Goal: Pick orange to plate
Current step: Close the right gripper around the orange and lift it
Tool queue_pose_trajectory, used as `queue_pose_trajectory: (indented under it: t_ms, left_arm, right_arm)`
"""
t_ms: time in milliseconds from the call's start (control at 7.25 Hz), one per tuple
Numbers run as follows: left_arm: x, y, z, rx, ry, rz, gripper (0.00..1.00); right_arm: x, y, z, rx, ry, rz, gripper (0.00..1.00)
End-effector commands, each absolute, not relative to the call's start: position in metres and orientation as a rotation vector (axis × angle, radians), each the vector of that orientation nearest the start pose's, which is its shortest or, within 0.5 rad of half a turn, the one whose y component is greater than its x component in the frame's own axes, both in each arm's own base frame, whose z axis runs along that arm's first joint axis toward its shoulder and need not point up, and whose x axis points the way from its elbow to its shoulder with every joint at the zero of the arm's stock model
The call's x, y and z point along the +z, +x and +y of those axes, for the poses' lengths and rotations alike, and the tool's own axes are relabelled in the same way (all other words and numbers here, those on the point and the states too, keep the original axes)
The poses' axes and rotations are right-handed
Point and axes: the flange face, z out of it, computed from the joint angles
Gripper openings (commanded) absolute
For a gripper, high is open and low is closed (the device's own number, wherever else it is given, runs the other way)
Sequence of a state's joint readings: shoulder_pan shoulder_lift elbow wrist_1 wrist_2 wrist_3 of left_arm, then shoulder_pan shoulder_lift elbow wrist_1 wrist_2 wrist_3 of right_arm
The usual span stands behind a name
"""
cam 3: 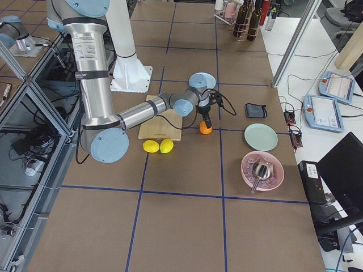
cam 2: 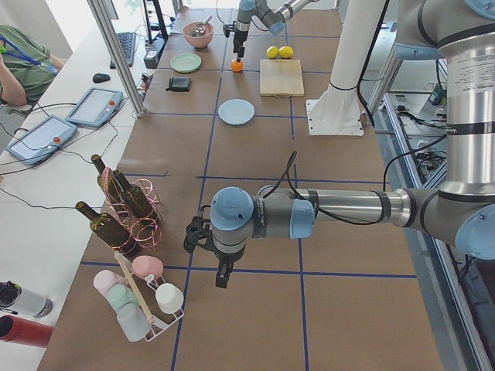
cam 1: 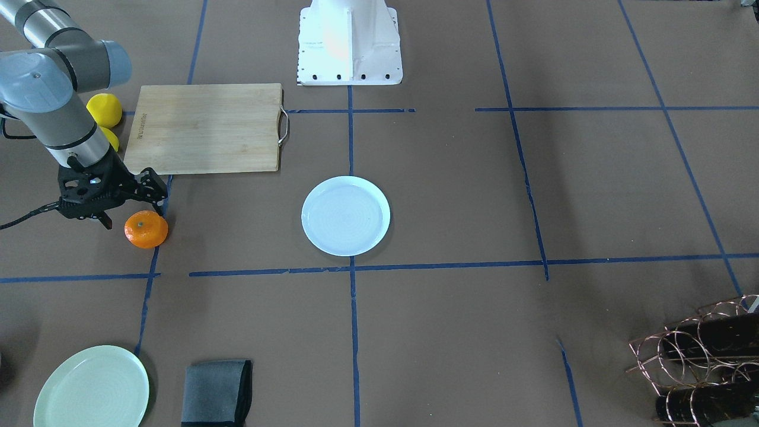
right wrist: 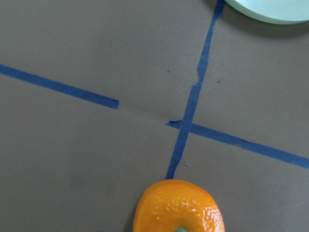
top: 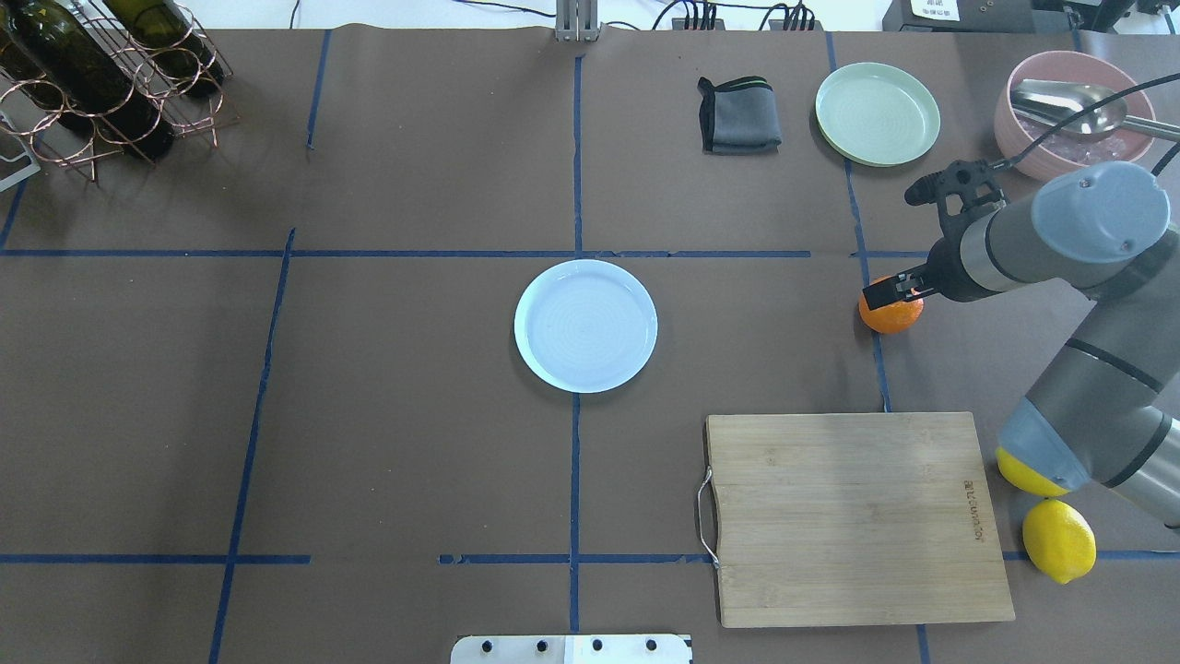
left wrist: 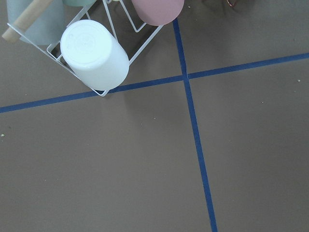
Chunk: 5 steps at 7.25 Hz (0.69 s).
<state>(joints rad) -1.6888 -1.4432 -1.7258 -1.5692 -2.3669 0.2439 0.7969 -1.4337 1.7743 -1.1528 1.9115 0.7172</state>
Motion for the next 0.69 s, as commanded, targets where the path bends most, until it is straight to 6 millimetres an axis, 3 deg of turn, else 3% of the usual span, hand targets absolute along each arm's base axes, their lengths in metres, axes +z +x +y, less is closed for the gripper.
queue_pose_trajectory:
  t_ms: [0, 552]
  left_arm:
    - [0.641, -0.113, -0.428, 0.129, 0.166, 0.779, 1.00]
    - [0.640, -0.113, -0.429, 0.129, 0.168, 0.781, 1.00]
  right_arm:
    - [0.457, -0.339, -0.471, -0.195, 0.331, -0.730, 1.00]
    - [0.468, -0.350, -0.477, -0.196, 0.339, -0.692, 1.00]
